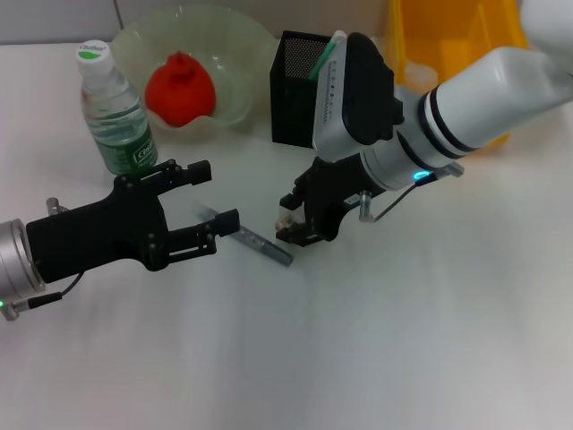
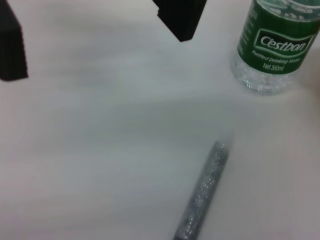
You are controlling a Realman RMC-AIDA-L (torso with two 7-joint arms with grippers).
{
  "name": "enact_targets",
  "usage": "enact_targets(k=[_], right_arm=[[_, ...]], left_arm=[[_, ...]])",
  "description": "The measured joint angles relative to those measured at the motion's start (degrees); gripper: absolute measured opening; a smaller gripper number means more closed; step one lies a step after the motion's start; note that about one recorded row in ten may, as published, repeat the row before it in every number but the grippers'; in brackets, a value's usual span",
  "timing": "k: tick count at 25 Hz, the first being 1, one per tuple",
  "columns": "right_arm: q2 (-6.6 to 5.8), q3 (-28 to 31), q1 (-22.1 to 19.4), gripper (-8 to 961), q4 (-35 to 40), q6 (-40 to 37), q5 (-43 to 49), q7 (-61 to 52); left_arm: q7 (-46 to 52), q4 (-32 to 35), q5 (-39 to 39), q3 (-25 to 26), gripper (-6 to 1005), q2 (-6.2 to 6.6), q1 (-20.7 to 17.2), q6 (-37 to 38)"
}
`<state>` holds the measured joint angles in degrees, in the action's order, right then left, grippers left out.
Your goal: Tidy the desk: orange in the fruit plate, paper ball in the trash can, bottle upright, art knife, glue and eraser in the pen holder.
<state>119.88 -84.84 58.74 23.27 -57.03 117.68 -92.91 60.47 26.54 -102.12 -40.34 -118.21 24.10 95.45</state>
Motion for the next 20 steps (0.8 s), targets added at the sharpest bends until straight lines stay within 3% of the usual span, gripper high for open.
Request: enact_targets(k=[4, 14, 20], right_arm=[[0.00, 0.01, 0.25, 472, -0.88, 0.24, 0.00, -0.72], [0.00, 0.03, -0.01, 442, -0.86, -0.17, 0.06, -1.41], [0.00, 0.03, -0.33, 351, -0.49, -0.18, 0.22, -1.66]], left_arm=[[0.00, 0.00, 0.05, 0.00, 811, 0.00, 0.03, 0.00], [0.00, 0.00, 0.30, 0.00, 811, 0.00, 0.07, 0.09], [0.02, 0.01, 0.55, 0.00, 811, 0.00, -0.11, 0.22]])
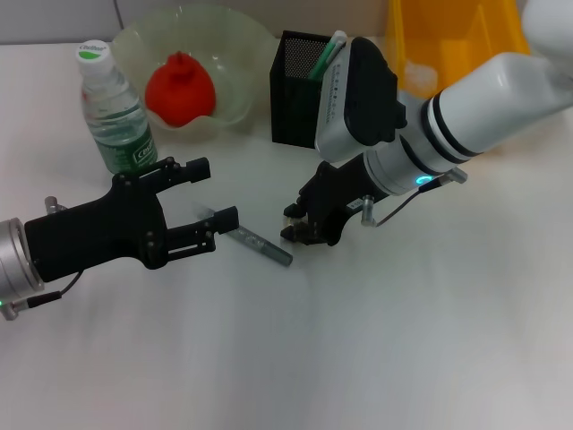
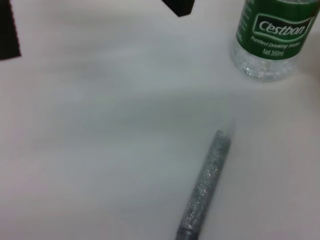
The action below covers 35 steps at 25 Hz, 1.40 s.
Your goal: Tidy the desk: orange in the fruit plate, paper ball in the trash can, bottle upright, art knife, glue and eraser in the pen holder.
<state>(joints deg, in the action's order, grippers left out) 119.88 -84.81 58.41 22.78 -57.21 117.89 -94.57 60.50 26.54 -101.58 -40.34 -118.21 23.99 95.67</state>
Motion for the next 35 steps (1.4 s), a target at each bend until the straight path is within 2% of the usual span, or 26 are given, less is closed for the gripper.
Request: enact_targets(k=[5, 10, 13, 14, 18, 19, 22, 24, 35], right_arm=[[-0.22, 0.12, -0.78, 274, 3.28, -0.84, -0.07, -3.13], [-1.18, 1.50, -3.31, 252, 13.44, -5.81, 0.76, -11.64], [-1.66, 4.91, -5.05, 252, 21.46, -8.28, 3.90, -18.06], [-1.71, 8.21, -5.58, 252, 26.08, -9.26, 6.98, -22.12], [-1.51, 12.50, -5.65, 253, 29.81, -9.13, 10.85, -26.22], [-1.30, 14.48, -5.42, 253, 30.22, -7.90, 12.37, -27.34], [-1.11, 15.38, -5.08, 255, 29.56, -5.48, 13.41, -27.63], [-0.96, 14.94, -4.63, 256, 27.53, -0.94, 14.34, -27.75], [-0.73, 14.65, -0.42, 262, 17.25, 8.20, 14.55, -26.50]], left_arm=[[0.02, 0.00, 0.05, 0.00, 811, 0.00, -0.06, 0.13], [0.04, -0.01, 0.07, 0.00, 810, 0.00, -0.09, 0.14], [0.03, -0.02, 0.07, -0.03, 810, 0.00, -0.09, 0.14], [0.03, -0.04, 0.07, -0.07, 810, 0.00, -0.05, 0.14], [0.02, -0.21, 0.07, -0.11, 810, 0.00, 0.03, 0.18], [0.02, -0.24, 0.07, -0.14, 810, 0.00, 0.06, 0.18], [-0.03, -0.32, 0.06, -0.18, 810, 0.00, 0.11, 0.20], [-0.03, -0.34, 0.07, -0.17, 810, 0.00, 0.14, 0.22], [0.05, -0.35, 0.06, -0.03, 811, 0.00, 0.18, 0.40]])
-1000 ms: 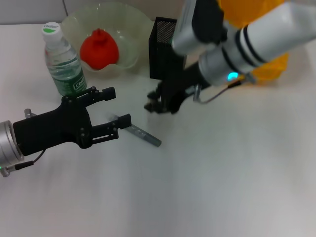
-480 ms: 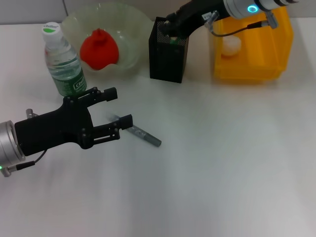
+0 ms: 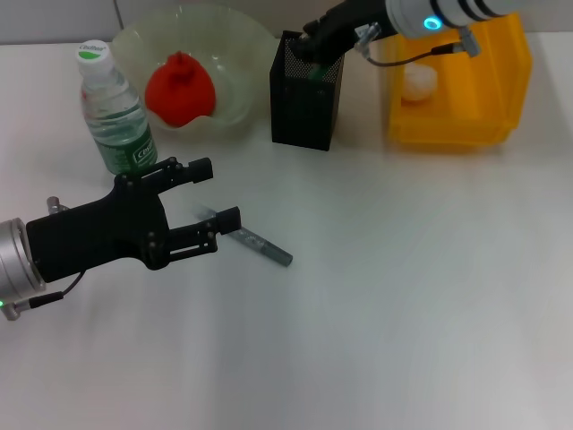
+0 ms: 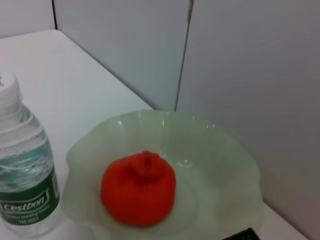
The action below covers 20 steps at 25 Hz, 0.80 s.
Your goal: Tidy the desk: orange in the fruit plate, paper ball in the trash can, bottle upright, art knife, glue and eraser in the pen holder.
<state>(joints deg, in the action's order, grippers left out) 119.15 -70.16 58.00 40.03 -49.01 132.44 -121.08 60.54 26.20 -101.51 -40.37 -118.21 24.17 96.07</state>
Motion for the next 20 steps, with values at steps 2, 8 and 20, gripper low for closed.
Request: enact_targets(k=[2, 8, 20], right_arm=[[0.08, -0.17, 0.85, 263, -1.66, 0.73, -0.01, 0.15], [0.12, -0.63, 1.62, 266, -3.40, 1.79, 0.02, 0.18], [0.12, -0.50, -3.01, 552, 4.76, -2.57, -5.34, 0.18]], left_arm=[[0.01, 0.03, 0.00, 0.00, 811, 0.00, 0.00, 0.00], [0.02, 0.11, 0.00, -0.07, 811, 0.00, 0.00, 0.00], [0.06, 0.36, -0.02, -0.39, 811, 0.05, 0.03, 0.14]])
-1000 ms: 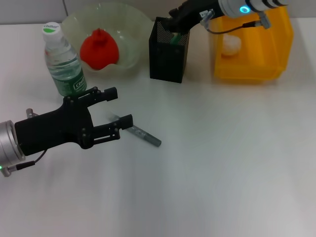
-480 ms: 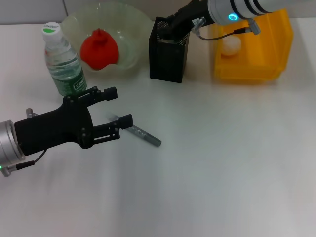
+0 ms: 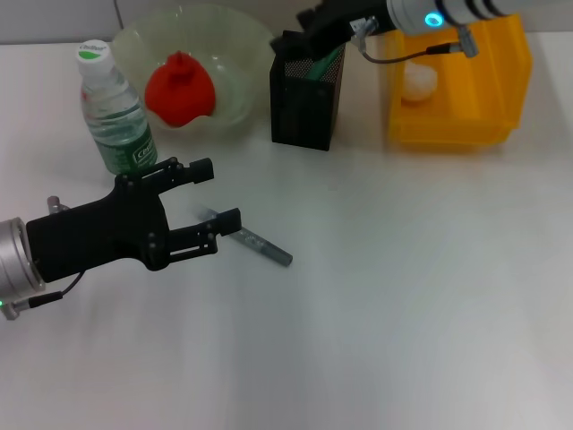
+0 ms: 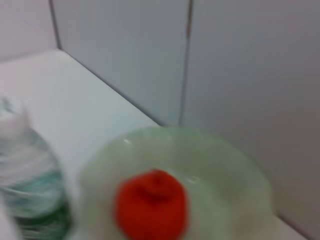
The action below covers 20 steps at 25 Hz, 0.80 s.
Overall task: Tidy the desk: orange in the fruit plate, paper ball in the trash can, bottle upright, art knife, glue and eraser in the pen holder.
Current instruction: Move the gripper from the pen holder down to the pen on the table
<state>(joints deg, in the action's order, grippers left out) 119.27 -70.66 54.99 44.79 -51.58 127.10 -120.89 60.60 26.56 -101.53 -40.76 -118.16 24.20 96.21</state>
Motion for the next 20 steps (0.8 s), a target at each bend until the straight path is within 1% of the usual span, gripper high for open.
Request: enact_targets(k=[2, 4, 6, 9, 10, 11, 15, 17, 18, 19, 20], right_arm=[[0.01, -0.08, -2.09, 552, 4.70, -5.26, -2.71, 0.28], [-0.05, -0.05, -3.35, 552, 7.97, -11.55, -5.14, 0.30], [-0.12, -0.03, -3.53, 552, 8.90, -16.27, -5.88, -0.17], [-0.16, -0.09, -2.49, 551, 7.89, -20.26, -5.25, -1.95], [-0.13, -0.30, -1.80, 551, 6.96, -21.01, -4.60, -2.67], [-0.12, -0.73, -1.19, 551, 5.93, -21.41, -4.05, -3.48], [-0.02, -4.54, 1.05, 551, 1.61, -21.34, -3.34, -5.66], [0.18, -6.74, 2.22, 551, -0.90, -19.96, -3.36, -6.00], [0.41, -8.98, 3.45, 551, -3.49, -17.95, -3.81, -6.14], [0.41, -8.98, 3.45, 551, -3.49, -17.95, -3.81, -6.14], [0.53, -10.68, 4.08, 551, -4.95, -16.39, -4.37, -6.17]], left_arm=[[0.16, 0.04, -0.08, 0.19, 811, 0.14, -0.20, 0.18], [0.27, 0.06, -0.25, 0.38, 810, 0.46, -0.52, 0.50], [0.35, 0.07, -0.34, 0.36, 810, 0.84, -0.92, 0.74], [0.36, 0.09, -0.42, 0.06, 810, 1.94, -1.92, 1.41], [0.37, 0.12, -0.51, -0.05, 810, 2.30, -2.26, 1.64], [0.37, 0.28, -1.02, -0.19, 810, 3.02, -2.88, 2.04], [0.39, 2.10, -3.18, 0.01, 810, 4.19, -4.59, 2.50], [0.39, 3.29, -3.71, 0.03, 810, 4.74, -5.65, 2.60], [0.40, 3.62, -3.90, -0.07, 810, 4.99, -6.04, 2.64], [0.40, 3.85, -4.52, -0.15, 810, 5.41, -6.45, 2.69], [0.40, 3.96, -4.96, -0.19, 810, 5.64, -6.62, 2.70]])
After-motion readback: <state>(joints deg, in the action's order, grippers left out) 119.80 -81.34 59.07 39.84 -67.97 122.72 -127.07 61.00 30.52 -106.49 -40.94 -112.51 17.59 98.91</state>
